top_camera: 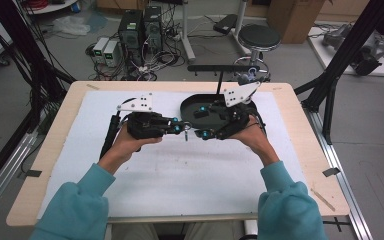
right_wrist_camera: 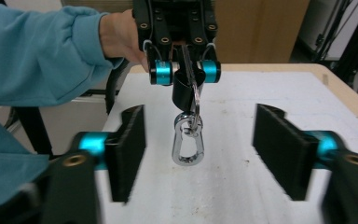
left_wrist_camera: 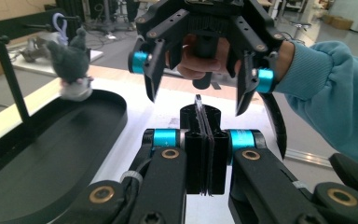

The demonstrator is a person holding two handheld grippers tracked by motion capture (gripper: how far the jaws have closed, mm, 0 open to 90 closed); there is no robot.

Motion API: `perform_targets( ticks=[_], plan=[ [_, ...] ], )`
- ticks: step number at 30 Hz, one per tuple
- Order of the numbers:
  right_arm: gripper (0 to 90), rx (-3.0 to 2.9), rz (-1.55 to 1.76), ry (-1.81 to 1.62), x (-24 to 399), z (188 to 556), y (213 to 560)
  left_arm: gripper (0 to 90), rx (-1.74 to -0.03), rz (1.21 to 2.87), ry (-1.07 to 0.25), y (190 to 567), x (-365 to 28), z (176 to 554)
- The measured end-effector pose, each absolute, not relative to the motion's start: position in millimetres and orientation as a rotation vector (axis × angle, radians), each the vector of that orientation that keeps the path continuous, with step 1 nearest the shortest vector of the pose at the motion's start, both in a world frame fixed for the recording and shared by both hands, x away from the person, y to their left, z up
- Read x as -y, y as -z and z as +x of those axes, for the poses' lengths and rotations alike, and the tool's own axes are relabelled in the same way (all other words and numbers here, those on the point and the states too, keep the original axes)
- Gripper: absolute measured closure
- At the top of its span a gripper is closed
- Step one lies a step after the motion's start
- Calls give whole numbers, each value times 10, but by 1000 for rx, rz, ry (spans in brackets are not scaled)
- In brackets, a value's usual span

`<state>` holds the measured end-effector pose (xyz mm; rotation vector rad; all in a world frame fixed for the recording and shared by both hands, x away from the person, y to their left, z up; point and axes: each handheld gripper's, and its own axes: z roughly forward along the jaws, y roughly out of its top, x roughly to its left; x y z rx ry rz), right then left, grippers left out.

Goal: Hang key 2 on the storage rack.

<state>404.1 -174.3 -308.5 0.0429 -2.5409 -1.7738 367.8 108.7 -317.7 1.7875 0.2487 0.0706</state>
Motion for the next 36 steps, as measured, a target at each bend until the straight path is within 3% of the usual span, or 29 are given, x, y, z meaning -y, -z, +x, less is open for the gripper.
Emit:
perform_targets(
  ticks=[6, 15, 36],
  plan=[
    [560, 2538, 76, 1747, 1693, 4062, 3114, 886, -247, 1793, -67, 3198, -1060, 3688],
    [689, 2537, 87, 1726, 1667, 4069, 3125, 885, -244, 1798, -60, 3207, -1057, 3695],
    [867, 2568, 82, 1723, 1670, 4042, 3102, 885, -217, 1813, -76, 3217, -1041, 3689]
  ],
)
